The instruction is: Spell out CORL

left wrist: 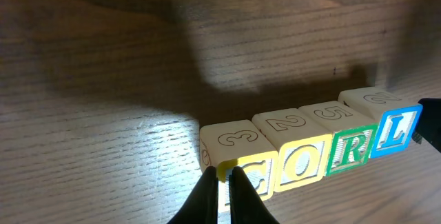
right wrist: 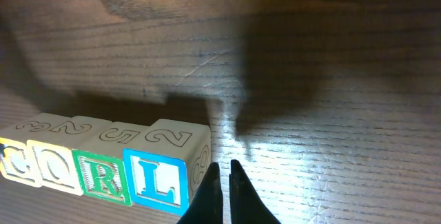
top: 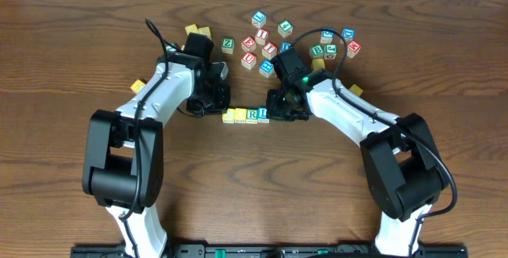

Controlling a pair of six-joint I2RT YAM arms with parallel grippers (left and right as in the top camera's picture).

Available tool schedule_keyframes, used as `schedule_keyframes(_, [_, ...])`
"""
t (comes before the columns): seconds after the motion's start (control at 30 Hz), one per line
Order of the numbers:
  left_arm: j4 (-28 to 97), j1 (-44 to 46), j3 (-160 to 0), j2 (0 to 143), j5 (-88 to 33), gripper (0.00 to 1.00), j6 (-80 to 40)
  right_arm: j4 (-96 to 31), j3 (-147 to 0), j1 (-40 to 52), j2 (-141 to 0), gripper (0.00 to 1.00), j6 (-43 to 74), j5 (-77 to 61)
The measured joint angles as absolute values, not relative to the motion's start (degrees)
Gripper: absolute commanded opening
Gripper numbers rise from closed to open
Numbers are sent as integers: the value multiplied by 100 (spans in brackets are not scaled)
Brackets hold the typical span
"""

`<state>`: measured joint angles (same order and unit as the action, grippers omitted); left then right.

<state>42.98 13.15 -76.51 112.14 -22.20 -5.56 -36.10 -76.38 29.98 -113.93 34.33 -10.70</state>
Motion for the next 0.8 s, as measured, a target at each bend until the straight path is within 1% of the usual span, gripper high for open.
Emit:
schedule_keyframes(0.47, [4364,1319,-7732,11209,-2220,7,-548,-3588,-7638,3050,-11393,1,3433,-1072])
schedule_keyframes(0.6, [4405,1319,-7773,11021,-2209,8,-434,-3586,-7638,3050,-11393,1,3433,-1072])
schedule_keyframes(0.8, [4482,1317,-7782,10842,-1879,8,-272,-3542,-7638,3050,-11393,1,3433,-1070])
